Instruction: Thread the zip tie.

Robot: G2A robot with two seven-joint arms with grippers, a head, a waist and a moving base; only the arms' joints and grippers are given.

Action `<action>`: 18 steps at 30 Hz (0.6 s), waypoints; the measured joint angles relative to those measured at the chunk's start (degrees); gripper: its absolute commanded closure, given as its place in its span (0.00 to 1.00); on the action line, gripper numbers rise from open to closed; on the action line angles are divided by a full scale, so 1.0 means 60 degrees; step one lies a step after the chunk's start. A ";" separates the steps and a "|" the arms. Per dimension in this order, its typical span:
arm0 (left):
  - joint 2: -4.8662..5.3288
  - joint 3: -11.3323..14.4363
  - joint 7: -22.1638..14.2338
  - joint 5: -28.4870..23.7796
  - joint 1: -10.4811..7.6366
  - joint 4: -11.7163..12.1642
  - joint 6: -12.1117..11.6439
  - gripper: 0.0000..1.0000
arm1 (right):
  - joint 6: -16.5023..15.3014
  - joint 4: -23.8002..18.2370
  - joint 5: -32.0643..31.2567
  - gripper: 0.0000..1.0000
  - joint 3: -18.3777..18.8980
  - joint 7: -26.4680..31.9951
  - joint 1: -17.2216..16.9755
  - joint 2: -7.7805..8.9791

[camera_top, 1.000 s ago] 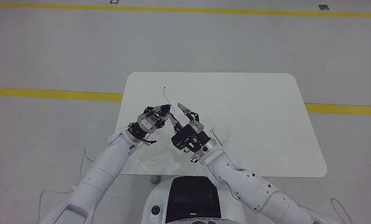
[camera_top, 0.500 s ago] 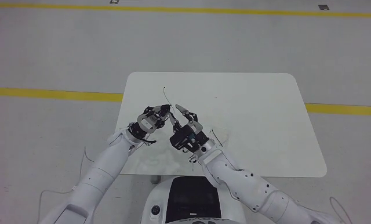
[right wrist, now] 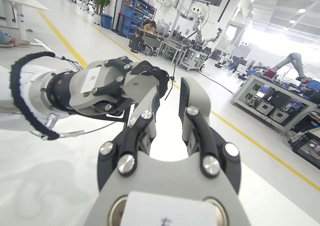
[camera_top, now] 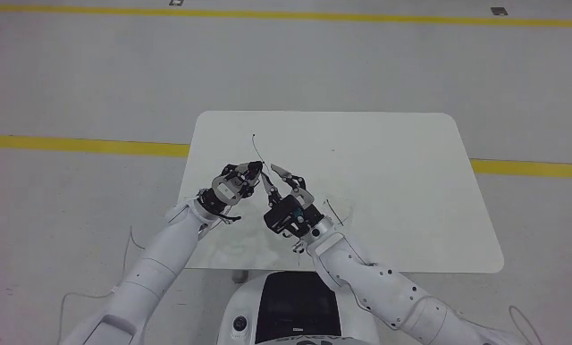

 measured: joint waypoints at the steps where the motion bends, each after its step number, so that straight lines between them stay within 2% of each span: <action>1: 0.0000 0.0000 0.0000 0.0000 0.0000 0.0000 0.0000 1.00 | 0.0000 -0.0006 0.0000 0.81 0.0009 -0.0009 -0.0014 0.0006; 18: 0.0000 0.0000 0.0000 0.0000 0.0000 0.0000 0.0000 1.00 | -0.0124 -0.0050 0.0000 0.83 0.0052 -0.0003 -0.0072 0.0039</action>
